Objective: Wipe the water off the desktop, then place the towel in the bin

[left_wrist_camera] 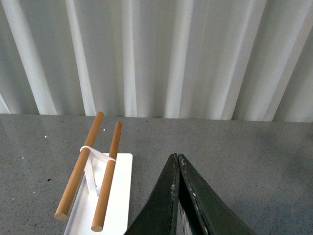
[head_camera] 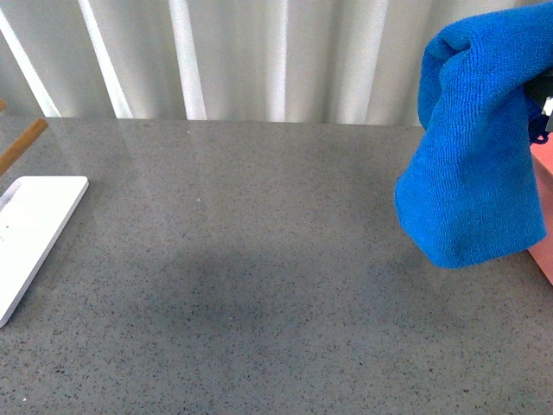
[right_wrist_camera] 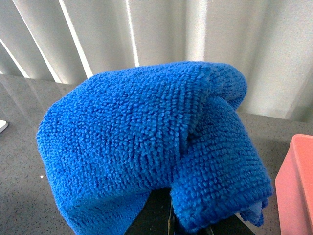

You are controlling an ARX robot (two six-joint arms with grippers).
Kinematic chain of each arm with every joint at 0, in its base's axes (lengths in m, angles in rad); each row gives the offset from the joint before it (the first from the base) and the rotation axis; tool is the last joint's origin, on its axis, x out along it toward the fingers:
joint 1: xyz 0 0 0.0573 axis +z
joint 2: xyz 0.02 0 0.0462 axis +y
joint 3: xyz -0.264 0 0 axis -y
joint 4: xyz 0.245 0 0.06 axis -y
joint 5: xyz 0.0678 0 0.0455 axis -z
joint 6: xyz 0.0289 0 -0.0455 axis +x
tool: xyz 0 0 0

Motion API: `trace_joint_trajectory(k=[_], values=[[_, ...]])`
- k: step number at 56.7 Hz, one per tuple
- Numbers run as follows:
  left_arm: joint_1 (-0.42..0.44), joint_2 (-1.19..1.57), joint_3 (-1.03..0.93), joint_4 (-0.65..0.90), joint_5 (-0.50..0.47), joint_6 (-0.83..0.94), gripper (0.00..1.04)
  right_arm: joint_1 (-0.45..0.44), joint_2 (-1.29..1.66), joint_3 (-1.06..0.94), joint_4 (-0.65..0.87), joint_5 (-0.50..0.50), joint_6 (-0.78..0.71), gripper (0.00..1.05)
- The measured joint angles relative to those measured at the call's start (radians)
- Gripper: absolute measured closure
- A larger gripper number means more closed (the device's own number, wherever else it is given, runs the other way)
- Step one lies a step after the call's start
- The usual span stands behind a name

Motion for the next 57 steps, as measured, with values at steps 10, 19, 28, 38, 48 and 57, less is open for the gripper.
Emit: trace_joint_trajectory(k=[10, 19, 28, 38, 48, 57], values=[[0.0, -0.036, 0.0, -0.036, 0.0, 0.0, 1.01, 0.004, 0.0, 0.0, -0.001, 0.002, 0.0, 1.01], [0.0, -0.208, 0.0, -0.211, -0.001, 0.0, 1.01, 0.006, -0.002, -0.001, -0.003, 0.003, 0.0, 1.01], [0.0, -0.208, 0.0, -0.214, -0.001, 0.0, 1.01, 0.021, -0.005, 0.0, -0.015, 0.026, 0.001, 1.01], [0.0, -0.208, 0.0, -0.214, -0.001, 0.0, 0.92, 0.054, 0.035, 0.098, -0.174, 0.111, 0.061, 1.01], [0.0, -0.208, 0.0, -0.214, -0.001, 0.0, 0.52, 0.076, 0.176, 0.289, -0.437, 0.209, 0.216, 1.01], [0.0, -0.208, 0.0, -0.214, -0.001, 0.0, 0.27, 0.092, 0.263, 0.387, -0.564, 0.222, 0.304, 1.01]])
